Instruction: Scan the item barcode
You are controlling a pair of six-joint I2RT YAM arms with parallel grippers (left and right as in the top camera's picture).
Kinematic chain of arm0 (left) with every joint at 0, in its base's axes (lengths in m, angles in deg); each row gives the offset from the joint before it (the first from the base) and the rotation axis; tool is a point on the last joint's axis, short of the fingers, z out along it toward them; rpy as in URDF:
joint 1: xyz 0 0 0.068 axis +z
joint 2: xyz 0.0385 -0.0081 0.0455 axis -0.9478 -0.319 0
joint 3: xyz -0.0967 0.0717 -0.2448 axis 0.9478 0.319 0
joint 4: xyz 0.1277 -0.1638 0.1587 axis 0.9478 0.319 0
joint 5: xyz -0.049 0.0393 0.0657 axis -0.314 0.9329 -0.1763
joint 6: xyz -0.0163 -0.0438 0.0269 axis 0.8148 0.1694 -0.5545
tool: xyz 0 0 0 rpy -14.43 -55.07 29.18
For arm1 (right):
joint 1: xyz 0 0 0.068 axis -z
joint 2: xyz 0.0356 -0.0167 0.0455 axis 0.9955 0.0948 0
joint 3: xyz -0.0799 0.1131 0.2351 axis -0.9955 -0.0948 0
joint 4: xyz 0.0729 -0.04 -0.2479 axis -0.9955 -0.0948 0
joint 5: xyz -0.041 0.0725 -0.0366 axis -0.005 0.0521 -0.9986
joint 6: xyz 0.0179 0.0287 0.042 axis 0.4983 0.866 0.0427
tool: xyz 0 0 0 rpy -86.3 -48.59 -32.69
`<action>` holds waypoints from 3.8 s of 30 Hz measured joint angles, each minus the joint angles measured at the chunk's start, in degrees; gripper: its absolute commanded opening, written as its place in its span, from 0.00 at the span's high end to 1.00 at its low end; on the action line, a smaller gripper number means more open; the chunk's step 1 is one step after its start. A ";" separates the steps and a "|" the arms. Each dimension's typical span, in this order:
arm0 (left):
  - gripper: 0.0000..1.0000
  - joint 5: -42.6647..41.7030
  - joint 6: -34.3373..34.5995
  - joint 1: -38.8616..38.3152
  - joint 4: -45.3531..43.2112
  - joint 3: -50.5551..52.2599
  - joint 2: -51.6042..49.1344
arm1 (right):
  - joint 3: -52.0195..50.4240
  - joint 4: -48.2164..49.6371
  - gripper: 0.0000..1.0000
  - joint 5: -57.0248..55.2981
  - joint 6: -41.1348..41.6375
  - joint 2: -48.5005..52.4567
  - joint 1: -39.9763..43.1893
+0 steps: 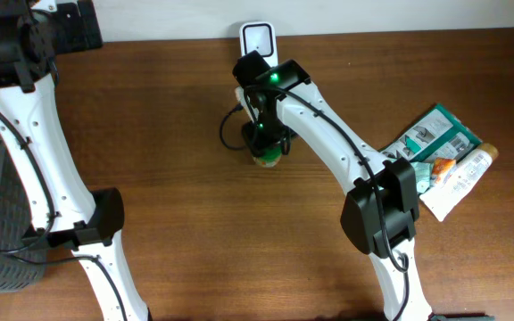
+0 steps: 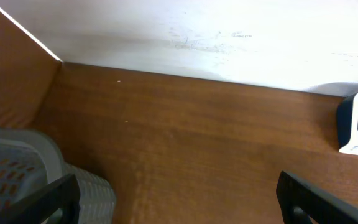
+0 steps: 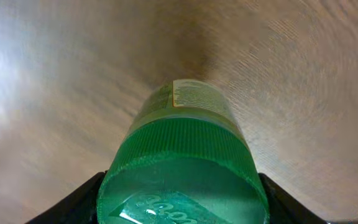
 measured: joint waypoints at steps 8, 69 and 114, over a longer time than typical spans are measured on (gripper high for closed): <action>0.01 0.00 0.00 0.00 -0.02 0.00 0.00 | -0.17 -0.09 0.38 0.15 -21.86 0.00 0.00; 0.01 0.00 0.00 0.00 0.00 0.00 0.00 | -1.07 10.19 0.57 73.22 2.82 -10.49 29.05; 0.01 0.02 0.00 0.00 0.00 0.00 0.00 | -1.09 74.29 0.39 -17.35 -65.42 10.45 8.35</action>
